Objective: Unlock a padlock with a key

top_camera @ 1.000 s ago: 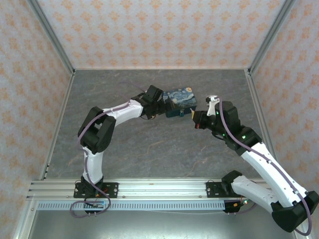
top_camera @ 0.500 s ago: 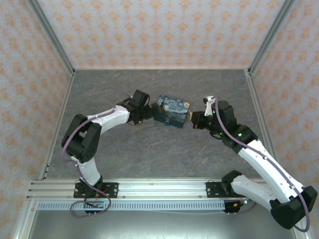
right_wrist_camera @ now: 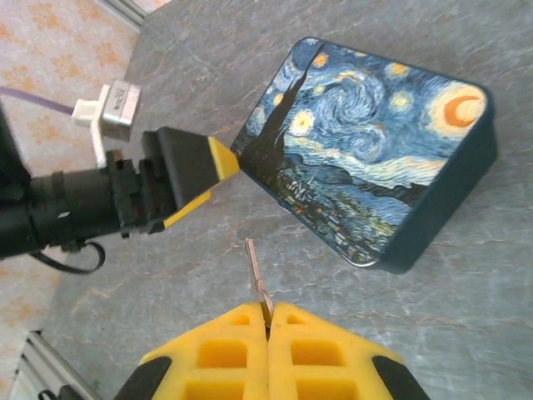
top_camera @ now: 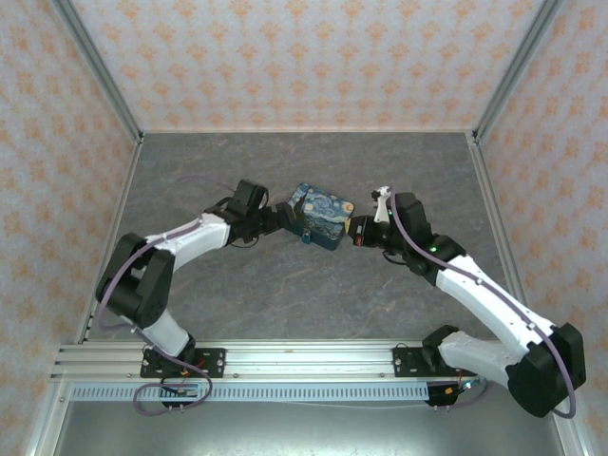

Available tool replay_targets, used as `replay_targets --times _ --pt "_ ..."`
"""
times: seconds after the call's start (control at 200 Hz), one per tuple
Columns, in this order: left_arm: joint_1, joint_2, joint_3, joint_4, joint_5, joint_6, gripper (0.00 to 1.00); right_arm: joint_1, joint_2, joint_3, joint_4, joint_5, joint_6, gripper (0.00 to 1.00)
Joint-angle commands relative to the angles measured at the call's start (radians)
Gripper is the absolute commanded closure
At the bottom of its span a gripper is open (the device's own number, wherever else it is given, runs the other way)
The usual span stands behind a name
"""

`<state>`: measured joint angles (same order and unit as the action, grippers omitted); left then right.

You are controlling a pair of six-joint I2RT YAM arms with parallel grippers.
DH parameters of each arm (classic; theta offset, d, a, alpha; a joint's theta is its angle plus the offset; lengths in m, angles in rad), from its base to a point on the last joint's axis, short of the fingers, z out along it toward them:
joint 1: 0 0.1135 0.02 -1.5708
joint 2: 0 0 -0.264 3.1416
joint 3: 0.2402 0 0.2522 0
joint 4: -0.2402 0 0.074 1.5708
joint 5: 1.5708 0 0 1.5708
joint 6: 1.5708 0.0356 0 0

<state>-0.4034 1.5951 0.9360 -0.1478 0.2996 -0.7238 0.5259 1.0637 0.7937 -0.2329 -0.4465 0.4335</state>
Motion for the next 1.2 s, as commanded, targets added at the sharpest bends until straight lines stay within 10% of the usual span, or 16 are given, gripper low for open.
replay_targets --times 0.0,0.415,1.196 --pt "-0.005 -0.134 -0.067 0.174 0.03 0.07 0.0 0.006 0.052 -0.017 0.149 -0.061 0.075 1.0" --pt "-0.157 -0.429 -0.255 0.202 -0.074 0.471 0.0 0.004 0.327 0.076 0.224 -0.092 0.114 1.0" --pt "-0.086 -0.055 -0.334 0.606 0.256 0.294 0.19 0.003 0.592 0.145 0.176 -0.009 0.103 1.0"
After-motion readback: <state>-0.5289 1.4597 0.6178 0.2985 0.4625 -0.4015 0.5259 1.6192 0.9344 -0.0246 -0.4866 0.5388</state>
